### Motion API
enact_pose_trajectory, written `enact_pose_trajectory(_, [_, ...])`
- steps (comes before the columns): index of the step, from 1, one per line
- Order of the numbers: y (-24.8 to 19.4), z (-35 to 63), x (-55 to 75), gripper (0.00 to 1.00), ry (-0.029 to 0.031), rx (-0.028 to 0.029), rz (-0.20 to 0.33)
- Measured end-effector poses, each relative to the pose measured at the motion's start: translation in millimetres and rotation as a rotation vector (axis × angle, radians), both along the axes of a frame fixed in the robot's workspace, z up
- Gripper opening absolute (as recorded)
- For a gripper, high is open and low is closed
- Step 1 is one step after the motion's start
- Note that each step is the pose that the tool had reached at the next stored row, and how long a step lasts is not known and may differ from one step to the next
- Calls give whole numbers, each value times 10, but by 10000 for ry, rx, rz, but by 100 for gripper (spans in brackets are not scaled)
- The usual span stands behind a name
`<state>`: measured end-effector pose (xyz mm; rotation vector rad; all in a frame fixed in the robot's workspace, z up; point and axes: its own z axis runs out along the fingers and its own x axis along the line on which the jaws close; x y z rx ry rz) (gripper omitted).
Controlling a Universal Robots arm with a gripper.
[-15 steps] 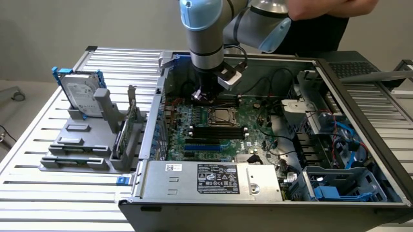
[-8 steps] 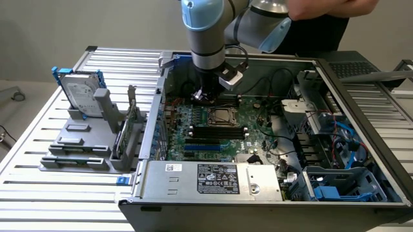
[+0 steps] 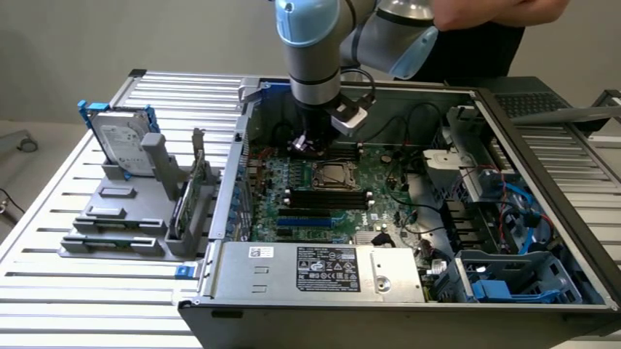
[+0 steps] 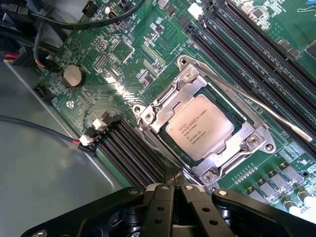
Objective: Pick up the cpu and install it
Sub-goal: 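Install the first cpu locking lever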
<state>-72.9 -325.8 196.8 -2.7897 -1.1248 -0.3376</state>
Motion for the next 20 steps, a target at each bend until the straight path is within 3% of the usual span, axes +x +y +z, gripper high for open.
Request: enact_pose_trajectory(20, [0,-2,68,11,21,-31,2])
